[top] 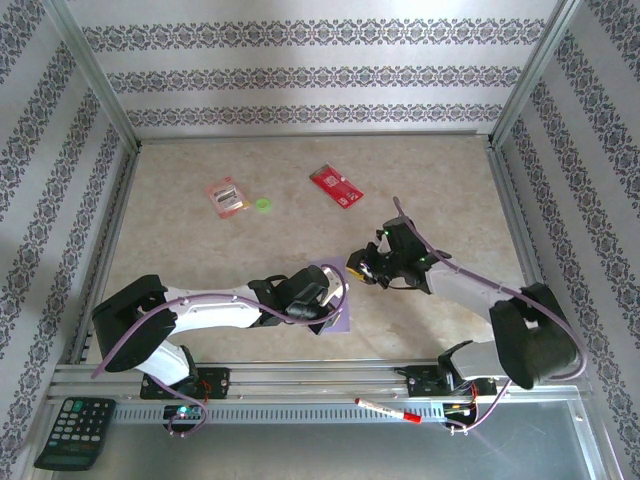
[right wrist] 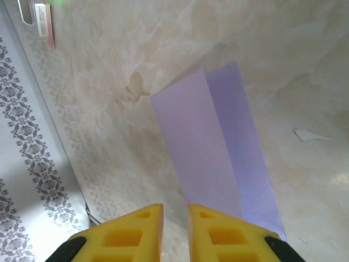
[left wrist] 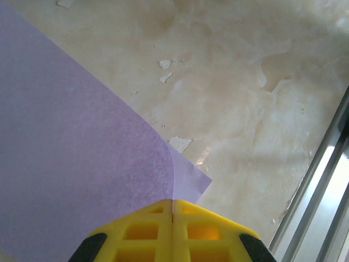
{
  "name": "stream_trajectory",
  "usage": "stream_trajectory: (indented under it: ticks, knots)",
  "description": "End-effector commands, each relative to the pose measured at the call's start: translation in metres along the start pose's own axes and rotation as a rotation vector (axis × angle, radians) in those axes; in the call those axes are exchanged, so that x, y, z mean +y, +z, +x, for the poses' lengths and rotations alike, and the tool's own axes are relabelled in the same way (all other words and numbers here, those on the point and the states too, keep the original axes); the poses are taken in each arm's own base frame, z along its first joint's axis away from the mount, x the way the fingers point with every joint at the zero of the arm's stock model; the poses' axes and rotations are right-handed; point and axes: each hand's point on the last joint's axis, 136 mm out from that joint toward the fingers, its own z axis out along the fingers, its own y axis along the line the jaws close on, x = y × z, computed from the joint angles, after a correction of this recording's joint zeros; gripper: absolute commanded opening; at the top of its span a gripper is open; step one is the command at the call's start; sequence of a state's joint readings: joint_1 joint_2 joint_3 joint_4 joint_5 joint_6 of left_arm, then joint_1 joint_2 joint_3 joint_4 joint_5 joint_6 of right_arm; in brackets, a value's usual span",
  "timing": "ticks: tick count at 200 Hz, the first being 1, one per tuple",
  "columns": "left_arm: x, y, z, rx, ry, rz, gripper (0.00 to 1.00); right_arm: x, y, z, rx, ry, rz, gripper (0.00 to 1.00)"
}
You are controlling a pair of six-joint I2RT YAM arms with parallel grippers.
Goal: Fold a paper plane with a square sheet of paper (pick it up from the middle)
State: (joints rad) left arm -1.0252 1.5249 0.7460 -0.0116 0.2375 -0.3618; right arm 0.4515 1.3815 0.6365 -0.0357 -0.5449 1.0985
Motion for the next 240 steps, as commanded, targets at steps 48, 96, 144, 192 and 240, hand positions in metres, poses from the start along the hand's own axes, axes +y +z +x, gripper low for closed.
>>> stream_trajectory:
  ticks: [48, 96, 144, 192, 240]
  knots:
    - [0.003, -0.002, -0.006, -0.024, -0.044, 0.023, 0.0, 0.0, 0.047, -0.006, 0.128, -0.044, 0.021, 0.15]
    - [0.018, -0.003, -0.01, -0.035, -0.105, 0.045, 0.0, -0.023, 0.062, -0.005, 0.172, -0.081, 0.064, 0.12]
    - [0.034, -0.003, -0.013, -0.028, -0.172, 0.079, 0.0, -0.04, 0.065, -0.002, 0.187, -0.105, 0.107, 0.11]
    - [0.044, 0.0, -0.014, -0.022, -0.22, 0.111, 0.0, -0.047, 0.065, 0.0, 0.184, -0.097, 0.123, 0.1]
    - [0.049, 0.004, -0.007, -0.017, -0.256, 0.13, 0.0, -0.047, 0.063, -0.001, 0.168, -0.085, 0.12, 0.1]
